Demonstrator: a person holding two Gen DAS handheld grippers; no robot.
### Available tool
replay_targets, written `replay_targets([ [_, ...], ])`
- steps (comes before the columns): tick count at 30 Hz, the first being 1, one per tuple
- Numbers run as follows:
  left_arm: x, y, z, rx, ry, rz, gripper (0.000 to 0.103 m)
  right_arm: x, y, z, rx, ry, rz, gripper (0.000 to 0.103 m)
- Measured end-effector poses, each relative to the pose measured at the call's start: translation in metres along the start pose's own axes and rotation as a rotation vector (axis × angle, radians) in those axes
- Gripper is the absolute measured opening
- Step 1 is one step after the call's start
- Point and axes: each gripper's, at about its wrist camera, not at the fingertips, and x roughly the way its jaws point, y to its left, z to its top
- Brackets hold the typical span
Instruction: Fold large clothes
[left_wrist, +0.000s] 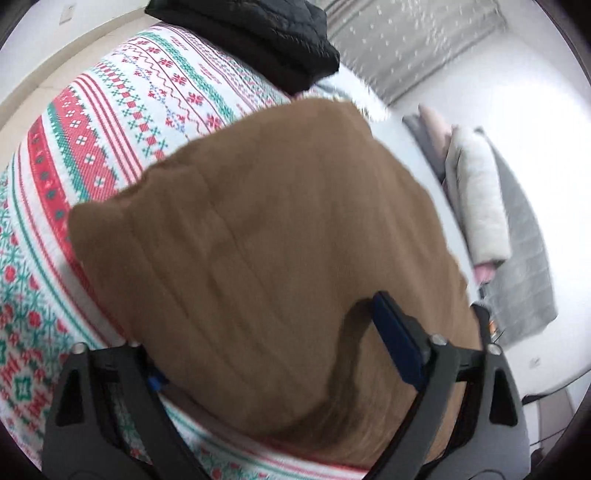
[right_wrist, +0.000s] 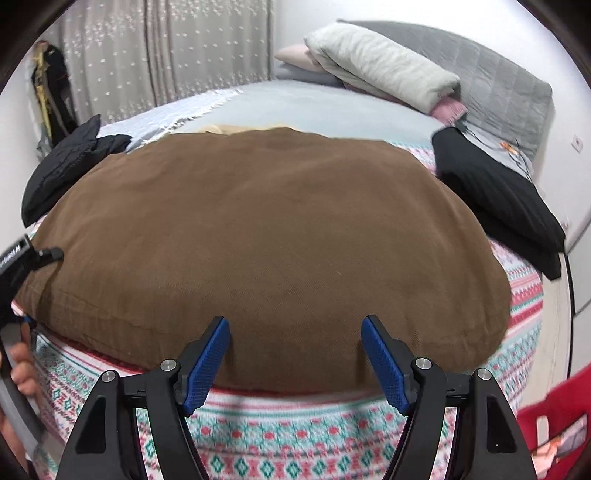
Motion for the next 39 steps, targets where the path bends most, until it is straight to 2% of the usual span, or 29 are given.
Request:
replay_targets([
  [2, 0.001, 0.007, 0.005, -0.036, -0.006, -0.027, 0.036, 0.006, 0.002, 0.000, -0.009, -0.011, 0.022, 0.075],
  [4, -0.003, 0.003, 0.011, -0.064, 0.002, -0.085, 0.025, 0.014, 0.003, 0.003, -0.004, -0.001, 0.047, 0.075],
  [5, -0.010, -0.007, 0.013, -0.029, -0.019, -0.100, 0.022, 0.017, 0.003, 0.005, 0.001, 0.003, 0.054, 0.075],
  [8, -0.043, -0.063, 0.008, 0.210, -0.145, -0.115, 0.020, 0.022, -0.002, 0.012, 0.032, 0.015, 0.067, 0.075],
  [11, -0.065, -0.109, 0.001, 0.325, -0.210, -0.180, 0.019, 0.027, -0.014, 0.020, 0.106, 0.038, 0.107, 0.075],
  [13, -0.072, -0.142, -0.008, 0.386, -0.226, -0.227, 0.019, 0.028, -0.023, 0.023, 0.142, 0.044, 0.132, 0.075],
  [17, -0.081, -0.211, -0.040, 0.577, -0.254, -0.283, 0.019, 0.026, -0.056, 0.031, 0.259, 0.042, 0.175, 0.075],
  [20, -0.080, -0.262, -0.079, 0.752, -0.247, -0.322, 0.019, 0.024, -0.089, 0.035, 0.351, 0.031, 0.194, 0.075],
  [24, -0.071, -0.304, -0.141, 1.001, -0.202, -0.365, 0.019, 0.020, -0.140, 0.033, 0.447, 0.009, 0.160, 0.075],
  [26, -0.062, -0.317, -0.175, 1.121, -0.139, -0.394, 0.019, 0.019, -0.167, 0.029, 0.493, 0.002, 0.140, 0.075],
  [28, -0.044, -0.321, -0.203, 1.212, -0.035, -0.414, 0.020, 0.017, -0.200, 0.019, 0.558, -0.007, 0.109, 0.075],
  [31, 0.004, -0.312, -0.240, 1.314, 0.221, -0.395, 0.028, 0.014, -0.242, 0.002, 0.666, 0.005, 0.006, 0.075],
  [32, 0.011, -0.306, -0.249, 1.337, 0.246, -0.387, 0.032, 0.013, -0.252, -0.001, 0.686, 0.008, 0.005, 0.075],
  [34, 0.017, -0.296, -0.258, 1.380, 0.244, -0.394, 0.037, 0.012, -0.268, -0.009, 0.715, 0.013, 0.015, 0.075],
  [35, 0.014, -0.293, -0.257, 1.385, 0.243, -0.409, 0.044, 0.012, -0.273, -0.012, 0.717, 0.015, 0.014, 0.075],
  [36, 0.008, -0.293, -0.255, 1.373, 0.255, -0.433, 0.048, 0.011, -0.275, -0.013, 0.709, 0.015, 0.014, 0.075],
  [38, -0.002, -0.295, -0.245, 1.325, 0.317, -0.502, 0.066, 0.008, -0.276, -0.013, 0.689, 0.001, 0.037, 0.075],
  [39, -0.004, -0.293, -0.238, 1.307, 0.337, -0.525, 0.068, 0.006, -0.274, -0.011, 0.683, -0.010, 0.056, 0.075],
])
